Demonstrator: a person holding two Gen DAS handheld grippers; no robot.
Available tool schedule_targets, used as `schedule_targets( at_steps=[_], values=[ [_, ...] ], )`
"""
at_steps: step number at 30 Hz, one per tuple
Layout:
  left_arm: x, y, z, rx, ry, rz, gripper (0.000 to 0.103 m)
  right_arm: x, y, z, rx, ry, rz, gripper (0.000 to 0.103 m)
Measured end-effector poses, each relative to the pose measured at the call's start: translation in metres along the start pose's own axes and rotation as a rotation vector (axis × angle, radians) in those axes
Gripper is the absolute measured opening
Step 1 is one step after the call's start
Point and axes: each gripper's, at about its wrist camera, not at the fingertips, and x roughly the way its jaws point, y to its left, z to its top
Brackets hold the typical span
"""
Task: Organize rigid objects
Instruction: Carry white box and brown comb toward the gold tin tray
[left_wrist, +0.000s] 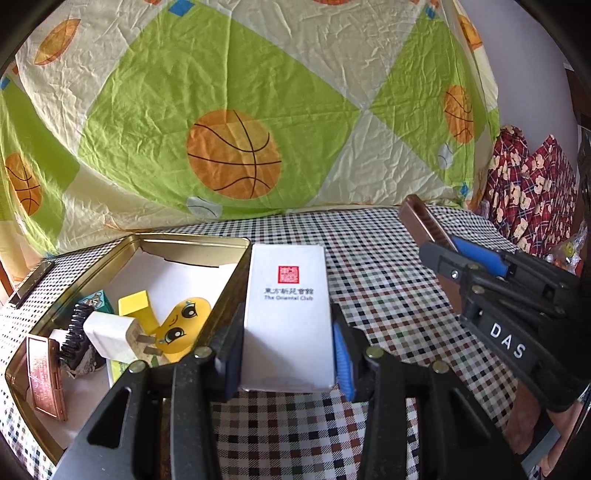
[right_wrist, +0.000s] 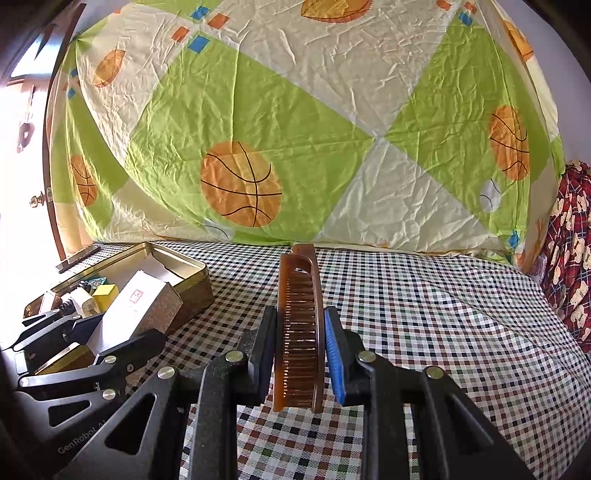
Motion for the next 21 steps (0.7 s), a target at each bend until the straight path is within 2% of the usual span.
schedule_targets(
  at_steps=[8, 21],
  values=[
    [-0.018, 0.012, -0.005, -0.020, -0.062, 0.005, 0.040, -0.011, 0.004, -0.002, 0.004, -0.037, 0.011, 0.027],
    [-0.041, 0.027, -0.012, -0.030, -0.130, 0.002, 0.040, -0.028, 0.015, -0.006, -0.002, -0.080, -0.019, 0.027]
  ],
)
